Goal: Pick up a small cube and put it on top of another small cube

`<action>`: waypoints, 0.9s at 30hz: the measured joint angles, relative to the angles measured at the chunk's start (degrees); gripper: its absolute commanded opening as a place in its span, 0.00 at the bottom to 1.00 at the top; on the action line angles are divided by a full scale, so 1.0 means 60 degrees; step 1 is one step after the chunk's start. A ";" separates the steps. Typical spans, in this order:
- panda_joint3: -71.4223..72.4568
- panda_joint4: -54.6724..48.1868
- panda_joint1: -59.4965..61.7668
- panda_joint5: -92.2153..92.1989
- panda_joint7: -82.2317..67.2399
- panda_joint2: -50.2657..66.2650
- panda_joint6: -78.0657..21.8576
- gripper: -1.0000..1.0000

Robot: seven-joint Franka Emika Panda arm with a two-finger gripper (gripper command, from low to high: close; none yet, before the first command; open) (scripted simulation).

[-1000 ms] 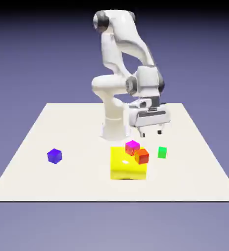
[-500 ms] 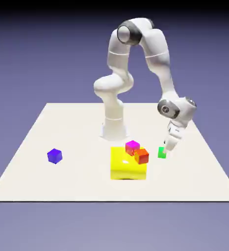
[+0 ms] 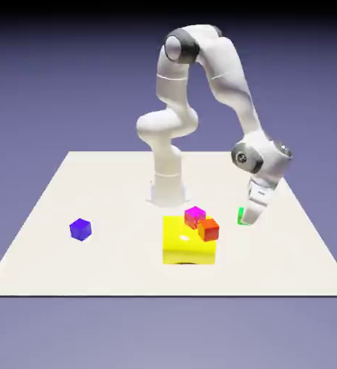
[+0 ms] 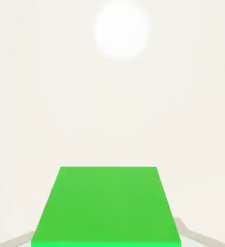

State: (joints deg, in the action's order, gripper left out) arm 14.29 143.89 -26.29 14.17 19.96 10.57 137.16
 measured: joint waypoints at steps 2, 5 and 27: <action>0.0099 -0.0416 0.0693 0.0075 -0.0790 0.0205 -0.0058 0.00; 0.0247 -0.1039 0.1731 0.0188 -0.1974 0.0513 -0.0145 0.00; -0.5606 -0.1310 0.6133 -0.0697 -0.0909 0.0120 -0.1290 0.00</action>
State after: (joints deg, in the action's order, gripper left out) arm -19.35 136.03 10.50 9.98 14.51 11.30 129.43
